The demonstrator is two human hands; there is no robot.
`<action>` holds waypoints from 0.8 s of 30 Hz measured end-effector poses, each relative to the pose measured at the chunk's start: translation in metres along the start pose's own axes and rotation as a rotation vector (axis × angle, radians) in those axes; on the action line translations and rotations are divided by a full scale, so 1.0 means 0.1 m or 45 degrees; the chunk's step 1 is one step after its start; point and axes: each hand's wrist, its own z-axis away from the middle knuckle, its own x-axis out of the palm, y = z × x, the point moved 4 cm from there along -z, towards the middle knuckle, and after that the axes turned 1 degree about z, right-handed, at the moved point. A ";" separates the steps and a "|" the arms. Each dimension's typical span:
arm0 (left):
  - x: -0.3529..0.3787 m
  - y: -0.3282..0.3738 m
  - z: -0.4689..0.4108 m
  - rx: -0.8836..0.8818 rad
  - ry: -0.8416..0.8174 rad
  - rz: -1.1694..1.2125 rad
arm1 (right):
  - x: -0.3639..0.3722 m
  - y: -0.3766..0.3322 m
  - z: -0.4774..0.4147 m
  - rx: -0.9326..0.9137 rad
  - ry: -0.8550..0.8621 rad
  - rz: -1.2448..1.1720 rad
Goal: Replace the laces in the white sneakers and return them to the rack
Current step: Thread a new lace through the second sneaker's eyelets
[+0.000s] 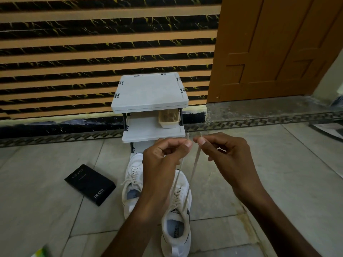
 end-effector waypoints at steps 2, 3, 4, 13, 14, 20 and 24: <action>0.02 0.01 -0.01 0.009 -0.021 0.005 | -0.01 -0.01 0.00 -0.007 -0.001 -0.030; 0.03 0.01 -0.01 0.008 -0.028 0.010 | -0.01 -0.02 0.00 -0.014 -0.004 -0.034; 0.03 0.01 -0.02 0.006 -0.031 0.013 | 0.00 -0.02 -0.01 -0.020 -0.007 -0.029; -0.06 0.00 -0.05 0.044 -0.007 -0.032 | 0.06 -0.04 0.00 -0.035 -0.005 -0.005; -0.09 0.00 -0.05 0.060 -0.003 -0.042 | 0.08 -0.03 0.00 -0.033 -0.007 -0.011; -0.17 0.02 -0.03 0.091 -0.008 -0.037 | 0.19 -0.06 0.01 -0.059 -0.035 -0.079; -0.20 0.01 -0.02 0.099 -0.020 -0.053 | 0.26 -0.09 0.01 -0.103 -0.056 -0.096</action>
